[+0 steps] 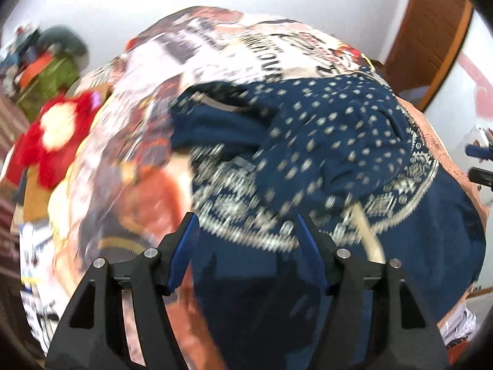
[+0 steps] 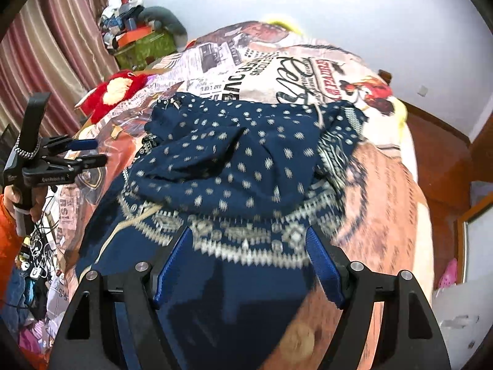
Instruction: Fold large clothes
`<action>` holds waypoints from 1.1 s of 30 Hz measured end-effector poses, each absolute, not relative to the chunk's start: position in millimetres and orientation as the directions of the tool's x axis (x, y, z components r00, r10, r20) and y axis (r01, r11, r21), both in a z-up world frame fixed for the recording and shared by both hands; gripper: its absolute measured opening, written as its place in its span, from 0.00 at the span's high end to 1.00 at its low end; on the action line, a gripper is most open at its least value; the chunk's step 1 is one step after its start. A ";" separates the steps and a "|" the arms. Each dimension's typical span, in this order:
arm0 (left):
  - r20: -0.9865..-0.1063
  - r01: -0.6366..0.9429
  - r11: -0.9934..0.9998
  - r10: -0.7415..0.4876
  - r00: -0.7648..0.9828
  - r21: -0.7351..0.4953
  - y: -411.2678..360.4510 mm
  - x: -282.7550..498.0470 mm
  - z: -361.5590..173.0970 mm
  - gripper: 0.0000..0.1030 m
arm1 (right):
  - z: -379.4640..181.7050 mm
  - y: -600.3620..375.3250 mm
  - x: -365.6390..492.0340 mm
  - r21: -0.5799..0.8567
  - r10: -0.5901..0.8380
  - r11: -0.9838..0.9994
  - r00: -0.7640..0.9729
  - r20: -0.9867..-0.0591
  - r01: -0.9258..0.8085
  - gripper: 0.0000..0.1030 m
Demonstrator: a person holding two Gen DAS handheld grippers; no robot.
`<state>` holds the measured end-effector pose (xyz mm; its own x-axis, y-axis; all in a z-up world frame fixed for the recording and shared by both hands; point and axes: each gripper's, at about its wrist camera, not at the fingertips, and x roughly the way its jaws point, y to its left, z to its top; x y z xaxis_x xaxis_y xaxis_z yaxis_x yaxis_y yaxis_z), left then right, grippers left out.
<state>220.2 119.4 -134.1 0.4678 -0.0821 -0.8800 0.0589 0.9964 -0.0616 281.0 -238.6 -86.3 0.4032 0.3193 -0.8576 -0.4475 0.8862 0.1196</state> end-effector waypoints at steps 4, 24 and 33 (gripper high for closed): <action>-0.892 -0.007 0.992 -0.110 0.439 -0.125 144.5 180.8 -149.0 0.37 | -89.0 -254.4 240.2 0.120 0.302 0.904 0.413 -0.859 -0.410 0.27; -0.831 -0.218 0.812 -0.477 0.288 -0.541 168.8 105.3 -270.6 0.37 | -113.5 -256.2 150.8 0.305 0.409 0.900 0.357 -0.840 -0.312 0.27; -0.846 -0.142 0.860 -0.429 0.317 -0.489 149.3 111.6 -248.1 0.92 | -118.0 -240.1 148.3 0.248 0.370 0.911 0.389 -0.843 -0.330 0.66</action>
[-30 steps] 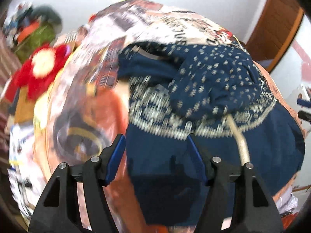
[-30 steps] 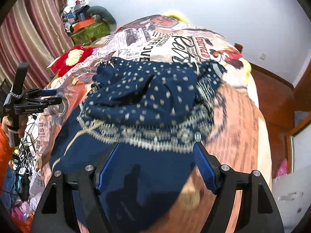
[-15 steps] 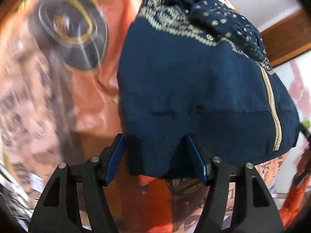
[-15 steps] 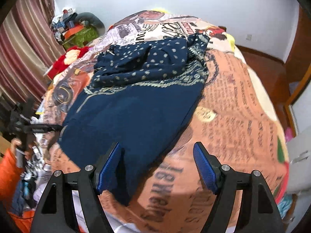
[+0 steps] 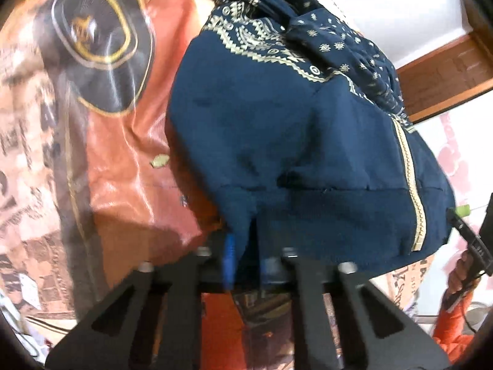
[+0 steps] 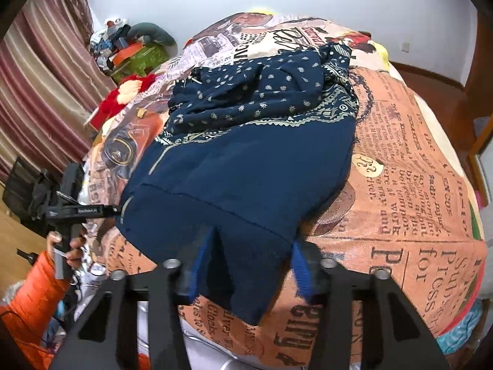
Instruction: Fold large clothes
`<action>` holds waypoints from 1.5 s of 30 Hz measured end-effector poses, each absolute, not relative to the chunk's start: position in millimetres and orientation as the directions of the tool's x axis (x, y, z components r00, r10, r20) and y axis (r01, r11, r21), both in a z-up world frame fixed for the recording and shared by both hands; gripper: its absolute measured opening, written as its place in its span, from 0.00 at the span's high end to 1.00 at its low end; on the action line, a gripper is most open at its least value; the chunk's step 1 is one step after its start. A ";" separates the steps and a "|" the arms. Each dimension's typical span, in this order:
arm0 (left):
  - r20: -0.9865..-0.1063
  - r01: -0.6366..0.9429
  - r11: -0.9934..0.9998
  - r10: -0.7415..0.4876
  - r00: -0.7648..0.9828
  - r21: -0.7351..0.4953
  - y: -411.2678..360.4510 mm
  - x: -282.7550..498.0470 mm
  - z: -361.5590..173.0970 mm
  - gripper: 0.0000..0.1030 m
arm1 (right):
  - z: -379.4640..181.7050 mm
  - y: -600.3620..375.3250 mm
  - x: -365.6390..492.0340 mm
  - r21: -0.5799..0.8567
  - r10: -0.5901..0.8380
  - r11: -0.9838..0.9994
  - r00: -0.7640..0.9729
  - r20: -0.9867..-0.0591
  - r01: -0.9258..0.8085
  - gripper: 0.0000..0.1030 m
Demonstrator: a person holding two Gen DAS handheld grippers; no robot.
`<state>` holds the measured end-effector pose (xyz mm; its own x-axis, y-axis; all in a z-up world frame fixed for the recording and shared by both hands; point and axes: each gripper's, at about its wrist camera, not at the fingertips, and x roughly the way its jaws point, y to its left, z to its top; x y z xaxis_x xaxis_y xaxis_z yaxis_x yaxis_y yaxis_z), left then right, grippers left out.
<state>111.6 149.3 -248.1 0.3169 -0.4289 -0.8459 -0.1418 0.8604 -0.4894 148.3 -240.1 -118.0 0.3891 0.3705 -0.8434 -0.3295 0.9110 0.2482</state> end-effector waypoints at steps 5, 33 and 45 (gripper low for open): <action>-0.813 -0.067 0.887 -0.385 0.437 -0.456 142.1 111.9 -198.4 0.95 | -113.4 -241.6 149.9 0.255 0.390 0.903 0.415 -0.822 -0.345 0.87; -0.698 -0.108 0.916 -0.215 0.683 -0.388 174.6 331.5 -91.3 0.96 | -70.7 -265.0 374.0 0.303 0.417 0.908 0.544 -0.728 -0.290 0.89; -0.828 -0.200 0.912 -0.210 0.520 -0.358 192.4 432.2 -207.4 0.95 | -175.6 -274.2 510.4 0.452 0.472 0.881 0.325 -0.820 -0.139 0.89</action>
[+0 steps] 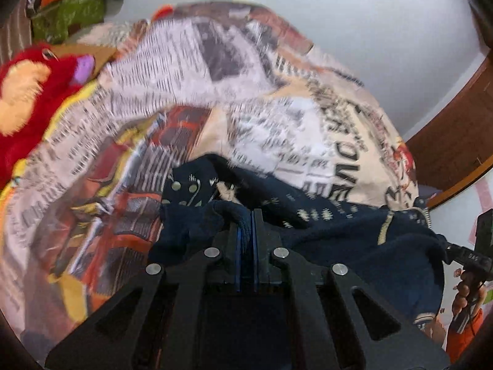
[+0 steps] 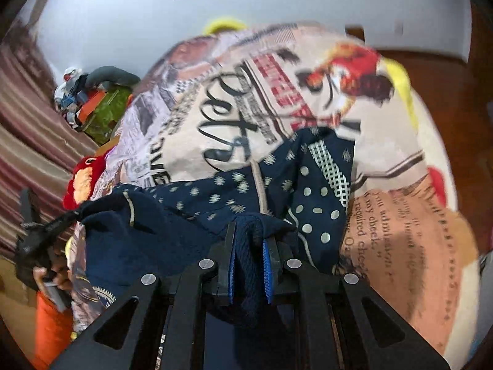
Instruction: Fold large clothes
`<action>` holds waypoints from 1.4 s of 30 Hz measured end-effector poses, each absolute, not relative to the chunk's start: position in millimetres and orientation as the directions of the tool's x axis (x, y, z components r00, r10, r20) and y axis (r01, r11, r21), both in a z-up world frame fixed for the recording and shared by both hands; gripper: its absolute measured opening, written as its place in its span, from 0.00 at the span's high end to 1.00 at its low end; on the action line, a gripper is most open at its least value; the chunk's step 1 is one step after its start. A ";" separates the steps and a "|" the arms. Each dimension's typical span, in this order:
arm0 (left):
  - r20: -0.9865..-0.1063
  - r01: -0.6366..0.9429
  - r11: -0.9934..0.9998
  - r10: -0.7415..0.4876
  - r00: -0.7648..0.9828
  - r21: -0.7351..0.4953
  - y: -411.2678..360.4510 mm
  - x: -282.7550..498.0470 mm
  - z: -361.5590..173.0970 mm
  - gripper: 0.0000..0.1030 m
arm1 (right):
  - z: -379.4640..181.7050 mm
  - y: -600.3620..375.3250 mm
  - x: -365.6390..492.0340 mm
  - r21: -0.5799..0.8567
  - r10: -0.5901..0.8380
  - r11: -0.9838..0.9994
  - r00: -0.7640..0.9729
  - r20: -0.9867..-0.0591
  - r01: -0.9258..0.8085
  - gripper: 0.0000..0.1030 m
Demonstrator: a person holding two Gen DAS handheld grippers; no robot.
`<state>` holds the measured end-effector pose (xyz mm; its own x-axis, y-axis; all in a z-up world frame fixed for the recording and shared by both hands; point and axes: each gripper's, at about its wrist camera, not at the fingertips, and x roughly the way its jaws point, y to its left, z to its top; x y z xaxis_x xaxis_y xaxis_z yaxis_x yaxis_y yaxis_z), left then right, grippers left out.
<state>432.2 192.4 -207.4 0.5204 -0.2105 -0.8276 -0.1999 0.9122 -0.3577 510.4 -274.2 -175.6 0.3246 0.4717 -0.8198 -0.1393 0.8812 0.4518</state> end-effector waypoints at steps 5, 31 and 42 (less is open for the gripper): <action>-0.848 -0.177 0.923 -0.222 0.482 -0.342 192.7 438.0 -215.0 0.93 | -179.3 -287.1 522.5 0.534 0.552 0.834 0.237 -0.800 -0.140 0.87; -0.854 0.088 0.996 -0.068 0.517 -0.026 114.3 392.6 -155.6 0.31 | -107.3 -261.3 480.5 0.117 0.314 0.913 0.493 -0.811 -0.390 0.31; -0.891 0.161 0.987 -0.074 0.449 -0.002 64.9 446.7 -213.7 0.23 | -153.8 -218.4 522.4 0.095 0.314 0.892 0.455 -0.834 -0.441 0.58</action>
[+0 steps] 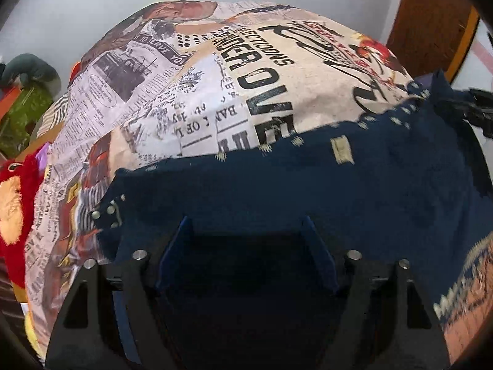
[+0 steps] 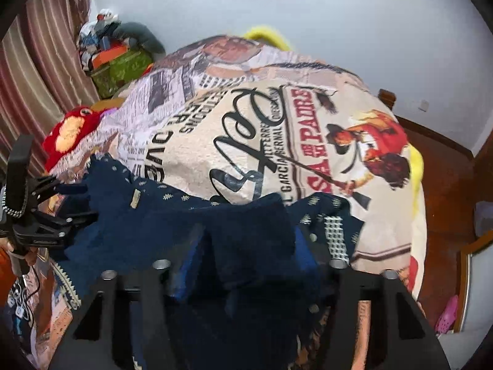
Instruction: Fold large clothes
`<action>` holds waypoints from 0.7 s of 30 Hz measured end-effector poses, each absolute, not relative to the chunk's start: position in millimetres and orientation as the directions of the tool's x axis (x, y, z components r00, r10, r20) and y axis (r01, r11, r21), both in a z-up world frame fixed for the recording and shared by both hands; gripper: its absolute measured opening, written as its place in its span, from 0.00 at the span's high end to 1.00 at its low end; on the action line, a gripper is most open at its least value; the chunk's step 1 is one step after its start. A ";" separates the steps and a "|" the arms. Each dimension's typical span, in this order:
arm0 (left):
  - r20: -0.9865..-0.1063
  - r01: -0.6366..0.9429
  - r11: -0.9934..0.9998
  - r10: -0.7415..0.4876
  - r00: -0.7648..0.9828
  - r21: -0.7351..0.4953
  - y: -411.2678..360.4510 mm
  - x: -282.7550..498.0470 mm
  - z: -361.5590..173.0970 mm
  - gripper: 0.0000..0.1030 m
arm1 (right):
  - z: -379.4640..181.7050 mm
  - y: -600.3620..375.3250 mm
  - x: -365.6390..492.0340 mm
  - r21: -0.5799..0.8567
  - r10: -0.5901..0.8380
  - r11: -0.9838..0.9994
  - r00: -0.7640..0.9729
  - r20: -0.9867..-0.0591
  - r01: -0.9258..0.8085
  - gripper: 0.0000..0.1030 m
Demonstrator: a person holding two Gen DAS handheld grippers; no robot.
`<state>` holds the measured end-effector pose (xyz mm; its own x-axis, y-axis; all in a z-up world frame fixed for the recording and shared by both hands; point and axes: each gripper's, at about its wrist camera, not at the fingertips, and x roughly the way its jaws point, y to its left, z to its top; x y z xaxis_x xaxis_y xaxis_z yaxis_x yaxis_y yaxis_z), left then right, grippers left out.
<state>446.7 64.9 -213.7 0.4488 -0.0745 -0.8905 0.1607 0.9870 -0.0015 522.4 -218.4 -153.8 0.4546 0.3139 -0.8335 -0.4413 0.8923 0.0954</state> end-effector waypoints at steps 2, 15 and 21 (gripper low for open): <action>-0.887 0.131 0.991 -0.064 0.458 -0.003 67.7 452.5 -219.6 0.17 | -158.7 -215.6 522.7 0.067 0.300 0.892 0.474 -0.828 -0.448 0.73; -0.833 0.010 0.979 0.168 0.527 0.204 93.8 470.4 -221.9 0.13 | -157.6 -235.0 535.2 0.004 0.221 0.943 0.616 -0.756 -0.333 0.94; -0.834 -0.085 0.980 0.200 0.515 0.182 131.4 472.0 -225.6 0.14 | -184.7 -242.5 552.2 -0.087 0.096 0.960 0.609 -0.787 -0.265 0.96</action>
<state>472.0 131.4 -225.6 0.5149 0.1998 -0.8337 -0.0850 0.9796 0.1823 552.2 -242.5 -184.7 0.6088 0.0963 -0.7874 -0.2647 0.9604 -0.0872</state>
